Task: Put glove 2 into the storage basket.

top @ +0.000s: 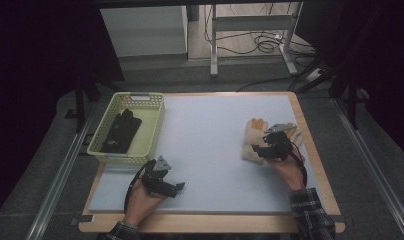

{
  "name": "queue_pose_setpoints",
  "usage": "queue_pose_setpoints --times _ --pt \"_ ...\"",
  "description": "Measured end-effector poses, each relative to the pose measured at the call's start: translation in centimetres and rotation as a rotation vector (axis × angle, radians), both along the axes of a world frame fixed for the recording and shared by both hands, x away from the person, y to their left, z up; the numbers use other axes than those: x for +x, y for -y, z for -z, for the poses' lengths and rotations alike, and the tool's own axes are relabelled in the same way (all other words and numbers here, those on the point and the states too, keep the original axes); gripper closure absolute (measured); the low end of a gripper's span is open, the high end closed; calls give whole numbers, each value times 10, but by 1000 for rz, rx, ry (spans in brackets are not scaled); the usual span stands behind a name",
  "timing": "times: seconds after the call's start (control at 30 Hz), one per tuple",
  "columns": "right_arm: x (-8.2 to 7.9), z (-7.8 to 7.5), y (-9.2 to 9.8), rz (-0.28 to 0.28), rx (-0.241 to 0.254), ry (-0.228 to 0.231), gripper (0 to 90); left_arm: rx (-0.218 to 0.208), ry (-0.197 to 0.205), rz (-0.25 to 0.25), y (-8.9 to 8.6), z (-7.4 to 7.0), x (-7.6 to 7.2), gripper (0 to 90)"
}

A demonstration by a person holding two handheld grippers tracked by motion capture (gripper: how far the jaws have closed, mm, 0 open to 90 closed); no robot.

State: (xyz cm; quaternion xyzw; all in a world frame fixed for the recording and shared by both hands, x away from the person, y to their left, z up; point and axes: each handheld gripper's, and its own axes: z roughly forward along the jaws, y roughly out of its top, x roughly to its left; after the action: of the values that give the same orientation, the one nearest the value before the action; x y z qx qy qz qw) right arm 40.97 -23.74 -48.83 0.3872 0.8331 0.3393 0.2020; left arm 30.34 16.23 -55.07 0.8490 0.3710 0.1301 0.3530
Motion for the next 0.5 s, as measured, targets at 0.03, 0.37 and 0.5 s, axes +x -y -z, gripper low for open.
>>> queue_pose_setpoints --times 0.03,0.37,0.5 --pt "5 1 -1 7 -4 2 405 0 0 0 0 0 0 9" --pt "44 22 -19 23 -77 -38 262 -1 0 -1 0 0 0 11" --pt "45 29 -22 14 -29 -76 474 -1 1 -1 0 0 0 12"
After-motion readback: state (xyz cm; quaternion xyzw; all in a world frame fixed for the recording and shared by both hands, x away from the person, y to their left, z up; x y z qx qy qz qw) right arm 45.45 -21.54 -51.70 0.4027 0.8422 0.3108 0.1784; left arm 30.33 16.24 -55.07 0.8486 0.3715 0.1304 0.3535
